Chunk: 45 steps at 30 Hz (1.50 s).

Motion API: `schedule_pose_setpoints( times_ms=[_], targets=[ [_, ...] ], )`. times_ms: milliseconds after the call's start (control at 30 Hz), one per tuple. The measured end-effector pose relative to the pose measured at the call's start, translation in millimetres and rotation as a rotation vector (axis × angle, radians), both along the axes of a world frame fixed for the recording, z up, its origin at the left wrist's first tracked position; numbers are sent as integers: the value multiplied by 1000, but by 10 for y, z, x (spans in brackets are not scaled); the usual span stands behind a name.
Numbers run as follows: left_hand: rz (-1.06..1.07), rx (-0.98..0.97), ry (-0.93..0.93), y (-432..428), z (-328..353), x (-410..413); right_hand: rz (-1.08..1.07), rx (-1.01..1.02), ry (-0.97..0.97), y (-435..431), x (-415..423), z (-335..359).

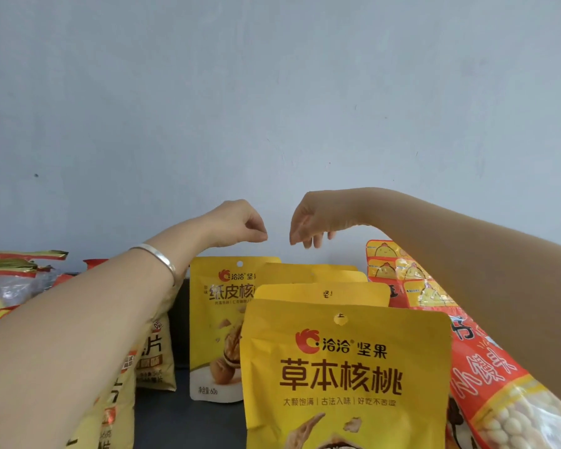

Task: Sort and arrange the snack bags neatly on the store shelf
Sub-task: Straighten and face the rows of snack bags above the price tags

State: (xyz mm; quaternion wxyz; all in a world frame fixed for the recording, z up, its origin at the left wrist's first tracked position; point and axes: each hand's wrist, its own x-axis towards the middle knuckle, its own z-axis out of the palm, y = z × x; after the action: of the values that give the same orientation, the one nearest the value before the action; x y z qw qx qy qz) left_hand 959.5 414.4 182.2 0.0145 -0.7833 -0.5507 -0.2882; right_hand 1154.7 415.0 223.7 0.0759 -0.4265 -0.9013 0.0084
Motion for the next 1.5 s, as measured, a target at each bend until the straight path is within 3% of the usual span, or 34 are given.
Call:
schedule_pose_setpoints(
  times_ms=[300, 600, 733, 1033, 1300, 1500],
  targets=[
    [163, -186, 208, 248, -298, -287, -25, -23, -110, 238, -357, -42],
    [-12, -109, 38, 391, -208, 13, -51, -24, -96, 409, -212, -122],
    [-103, -127, 25, 438, -253, 219, -124, 72, -135, 565, -125, -220],
    [-121, -199, -90, 435, -282, 228, -277, -50, -61, 689, 239, -342],
    [-131, -179, -101, 420, -315, 239, -266, -40, 17, 625, 313, -397],
    [-164, -36, -137, 303, -266, 256, -215, 58, 91, 342, 382, -325]
  ],
)
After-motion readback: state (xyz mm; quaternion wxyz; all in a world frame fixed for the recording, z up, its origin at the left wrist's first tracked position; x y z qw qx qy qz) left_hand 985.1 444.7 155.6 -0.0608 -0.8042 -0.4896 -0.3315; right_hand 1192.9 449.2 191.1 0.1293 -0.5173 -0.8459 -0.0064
